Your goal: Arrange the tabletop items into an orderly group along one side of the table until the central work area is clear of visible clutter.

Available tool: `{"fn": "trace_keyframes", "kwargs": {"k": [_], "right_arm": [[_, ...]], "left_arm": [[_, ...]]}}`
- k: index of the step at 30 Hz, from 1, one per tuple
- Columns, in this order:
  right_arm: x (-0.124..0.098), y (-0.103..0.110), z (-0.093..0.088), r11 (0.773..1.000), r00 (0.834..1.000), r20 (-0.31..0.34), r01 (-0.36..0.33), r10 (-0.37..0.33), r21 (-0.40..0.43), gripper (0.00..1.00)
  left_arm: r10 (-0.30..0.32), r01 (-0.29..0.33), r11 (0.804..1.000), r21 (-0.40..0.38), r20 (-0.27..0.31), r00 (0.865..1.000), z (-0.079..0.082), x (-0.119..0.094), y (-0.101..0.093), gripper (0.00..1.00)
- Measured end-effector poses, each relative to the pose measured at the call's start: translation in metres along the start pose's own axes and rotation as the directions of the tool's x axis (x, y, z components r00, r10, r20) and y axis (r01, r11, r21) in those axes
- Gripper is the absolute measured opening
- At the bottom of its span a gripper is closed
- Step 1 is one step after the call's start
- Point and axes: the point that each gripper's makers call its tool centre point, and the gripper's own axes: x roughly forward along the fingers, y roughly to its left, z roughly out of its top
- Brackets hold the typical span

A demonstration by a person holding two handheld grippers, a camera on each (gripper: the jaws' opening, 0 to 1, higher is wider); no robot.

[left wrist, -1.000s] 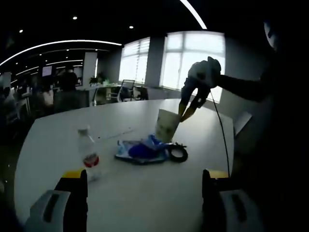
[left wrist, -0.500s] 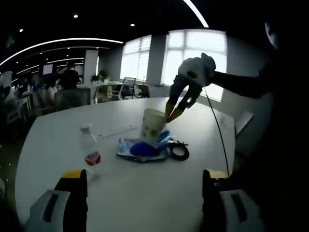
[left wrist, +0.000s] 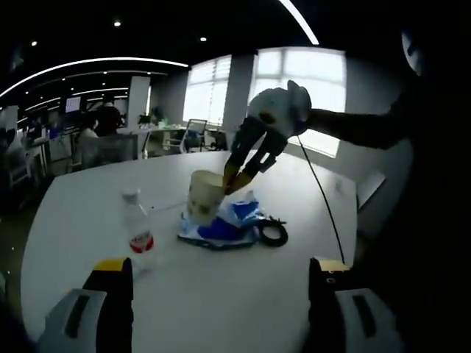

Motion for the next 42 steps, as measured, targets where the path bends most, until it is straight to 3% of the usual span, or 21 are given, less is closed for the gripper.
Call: {"fn": "trace_keyframes", "kwargs": {"k": [20,42], "right_arm": [[0.058,-0.019,-0.005,1.0,0.998,-0.052,-0.028,0.028,0.006,0.0],[0.113,-0.015,-0.028,0.999,0.992,-0.115,-0.049,0.05,0.01,0.0]], "left_arm": [[0.008,-0.008,1.0,-0.007,-0.021,1.0,-0.009,0.003,0.006,0.98],[-0.008,0.006,1.0,-0.024,-0.055,0.998,-0.014,0.009,0.008,0.96]]}}
